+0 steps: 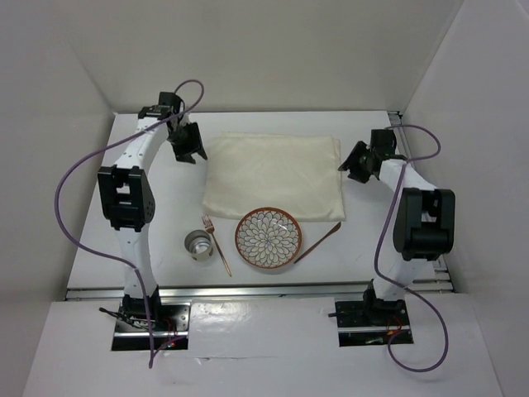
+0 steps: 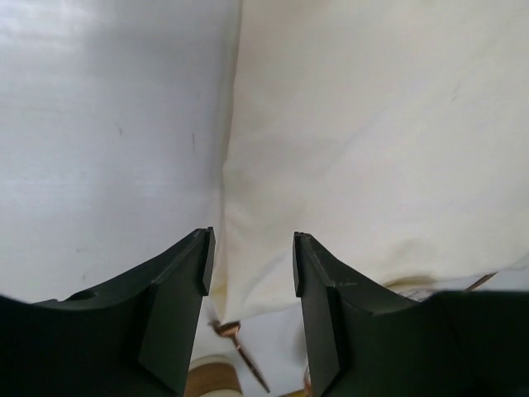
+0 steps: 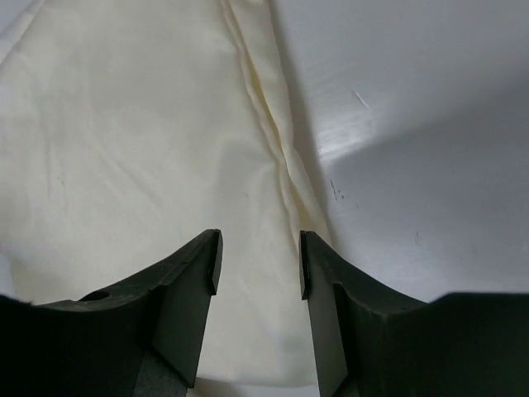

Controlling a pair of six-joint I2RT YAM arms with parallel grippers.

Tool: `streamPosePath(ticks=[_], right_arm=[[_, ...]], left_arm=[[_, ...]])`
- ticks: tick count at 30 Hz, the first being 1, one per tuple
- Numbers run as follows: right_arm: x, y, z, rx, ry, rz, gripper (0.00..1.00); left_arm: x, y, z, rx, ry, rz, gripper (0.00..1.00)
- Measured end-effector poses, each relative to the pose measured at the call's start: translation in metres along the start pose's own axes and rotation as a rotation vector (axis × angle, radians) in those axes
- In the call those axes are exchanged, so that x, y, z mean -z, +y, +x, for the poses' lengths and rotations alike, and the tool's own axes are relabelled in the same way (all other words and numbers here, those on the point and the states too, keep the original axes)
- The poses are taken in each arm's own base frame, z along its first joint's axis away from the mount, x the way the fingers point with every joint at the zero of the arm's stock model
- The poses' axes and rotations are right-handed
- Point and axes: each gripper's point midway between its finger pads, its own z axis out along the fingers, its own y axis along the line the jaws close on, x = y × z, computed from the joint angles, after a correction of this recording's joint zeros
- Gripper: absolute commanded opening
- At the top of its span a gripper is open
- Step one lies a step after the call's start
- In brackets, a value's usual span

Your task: Set the dinner table for one person

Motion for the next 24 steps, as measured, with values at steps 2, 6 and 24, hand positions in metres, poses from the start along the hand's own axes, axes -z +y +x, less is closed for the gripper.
streamPosePath(ticks=[2, 6, 24], right_arm=[[-0.010, 0.009, -0.018, 0.019, -0.011, -0.010, 0.55], [-0.040, 0.030, -0.060, 0.062, -0.045, -0.039, 0.60], [-0.117, 0.024, -0.045, 0.148, 0.060, 0.019, 0.65]], left_arm=[[0.002, -0.009, -0.028, 0.000, -0.067, 0.009, 0.59], [-0.015, -0.018, -0.064, 0.016, -0.134, 0.031, 0.63], [-0.098, -0.011, -0.042, 0.078, -0.001, 0.119, 0.40]])
